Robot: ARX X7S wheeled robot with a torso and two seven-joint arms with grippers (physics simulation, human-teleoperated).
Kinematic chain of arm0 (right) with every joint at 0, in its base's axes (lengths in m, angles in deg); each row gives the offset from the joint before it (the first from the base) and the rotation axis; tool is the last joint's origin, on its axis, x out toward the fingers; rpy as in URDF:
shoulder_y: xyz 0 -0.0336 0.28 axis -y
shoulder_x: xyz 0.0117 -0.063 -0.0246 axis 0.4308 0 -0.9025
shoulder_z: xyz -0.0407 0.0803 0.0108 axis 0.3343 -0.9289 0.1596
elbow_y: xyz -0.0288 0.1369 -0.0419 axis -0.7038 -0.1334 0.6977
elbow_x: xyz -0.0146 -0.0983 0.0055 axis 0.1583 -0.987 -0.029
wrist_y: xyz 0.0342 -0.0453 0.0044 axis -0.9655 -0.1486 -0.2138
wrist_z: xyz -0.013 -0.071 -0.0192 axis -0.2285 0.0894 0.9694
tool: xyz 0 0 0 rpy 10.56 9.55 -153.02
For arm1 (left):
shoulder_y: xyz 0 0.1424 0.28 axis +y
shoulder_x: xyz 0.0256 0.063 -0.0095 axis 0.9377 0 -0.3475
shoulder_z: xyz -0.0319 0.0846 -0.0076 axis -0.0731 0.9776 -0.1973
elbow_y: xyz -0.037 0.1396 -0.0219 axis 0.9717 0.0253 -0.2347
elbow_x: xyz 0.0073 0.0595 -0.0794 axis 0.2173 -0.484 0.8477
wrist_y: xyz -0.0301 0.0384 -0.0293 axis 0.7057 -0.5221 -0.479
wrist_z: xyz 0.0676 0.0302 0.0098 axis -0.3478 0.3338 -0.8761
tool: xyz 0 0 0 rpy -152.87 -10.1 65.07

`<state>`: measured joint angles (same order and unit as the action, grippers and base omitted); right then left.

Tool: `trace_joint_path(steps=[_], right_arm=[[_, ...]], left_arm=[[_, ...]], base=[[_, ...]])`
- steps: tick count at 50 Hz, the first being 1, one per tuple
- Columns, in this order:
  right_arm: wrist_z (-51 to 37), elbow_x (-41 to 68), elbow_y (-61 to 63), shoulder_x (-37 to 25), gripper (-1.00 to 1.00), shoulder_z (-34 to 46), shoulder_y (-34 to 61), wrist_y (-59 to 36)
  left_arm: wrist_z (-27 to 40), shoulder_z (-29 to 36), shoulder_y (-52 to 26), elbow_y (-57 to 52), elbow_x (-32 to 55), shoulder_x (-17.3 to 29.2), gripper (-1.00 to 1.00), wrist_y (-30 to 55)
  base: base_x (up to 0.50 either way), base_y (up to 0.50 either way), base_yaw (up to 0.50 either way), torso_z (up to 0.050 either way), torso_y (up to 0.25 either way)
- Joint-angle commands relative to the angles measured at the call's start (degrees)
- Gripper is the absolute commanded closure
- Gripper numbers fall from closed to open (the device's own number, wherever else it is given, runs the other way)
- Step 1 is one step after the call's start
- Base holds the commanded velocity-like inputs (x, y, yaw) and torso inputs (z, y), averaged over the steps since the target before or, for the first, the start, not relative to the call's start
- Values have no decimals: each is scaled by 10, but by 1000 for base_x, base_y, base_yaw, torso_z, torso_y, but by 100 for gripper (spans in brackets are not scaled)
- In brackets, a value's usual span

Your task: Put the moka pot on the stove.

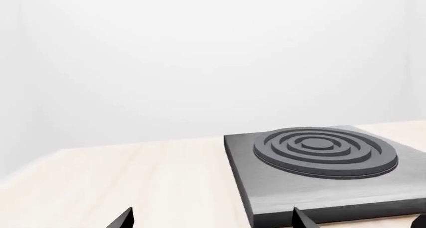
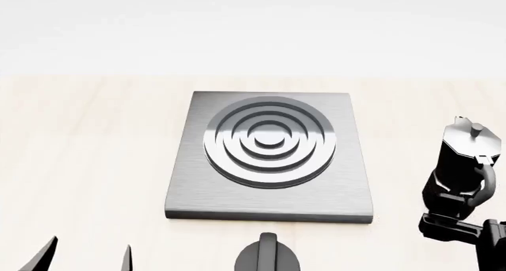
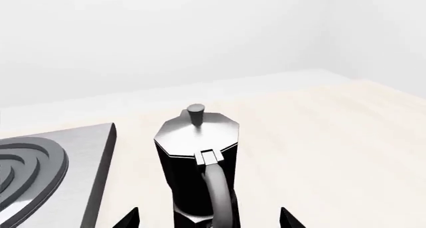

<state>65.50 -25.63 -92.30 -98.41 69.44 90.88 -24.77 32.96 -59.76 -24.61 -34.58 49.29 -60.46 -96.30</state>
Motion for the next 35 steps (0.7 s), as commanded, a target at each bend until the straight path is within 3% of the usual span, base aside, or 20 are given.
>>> trace_joint_path(steps=[1,32,35], right_arm=[[13,4,-32,6,-100,-6,9,18],[-1,10,-12,5,-100,-16,-1,21],[20,7,-20,9,-100,-17,-7,53]], left_arm=[[0,2,-1,1,0,1,-100,-2],[3,6,-2,2,2,4,-100,-5],[4,6,-2,2,3,4,-100,-5]], base=[[0,0,0,0,0],[0,0,0,0,0],[0,0,0,0,0]])
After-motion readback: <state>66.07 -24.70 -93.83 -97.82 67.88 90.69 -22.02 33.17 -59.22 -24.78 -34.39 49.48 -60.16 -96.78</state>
